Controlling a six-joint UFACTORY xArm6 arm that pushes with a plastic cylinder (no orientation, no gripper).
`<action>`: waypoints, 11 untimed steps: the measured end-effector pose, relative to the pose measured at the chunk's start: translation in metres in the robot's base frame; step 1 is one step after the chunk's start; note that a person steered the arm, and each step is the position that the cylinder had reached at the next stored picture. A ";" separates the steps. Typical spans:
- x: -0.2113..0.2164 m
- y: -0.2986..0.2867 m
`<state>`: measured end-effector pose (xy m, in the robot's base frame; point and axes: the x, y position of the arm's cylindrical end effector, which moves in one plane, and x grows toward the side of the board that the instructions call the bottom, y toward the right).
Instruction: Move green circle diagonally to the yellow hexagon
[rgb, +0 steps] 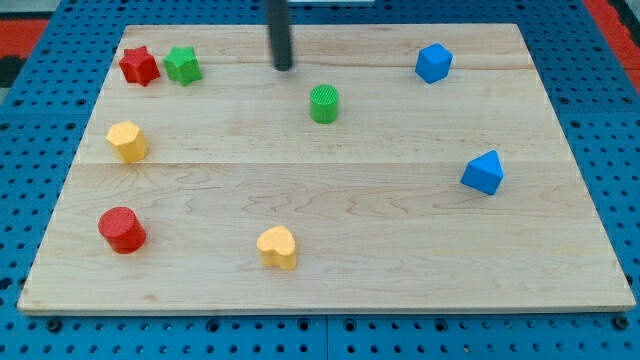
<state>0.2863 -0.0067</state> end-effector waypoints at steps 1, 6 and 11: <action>0.043 0.086; -0.004 -0.039; 0.064 -0.002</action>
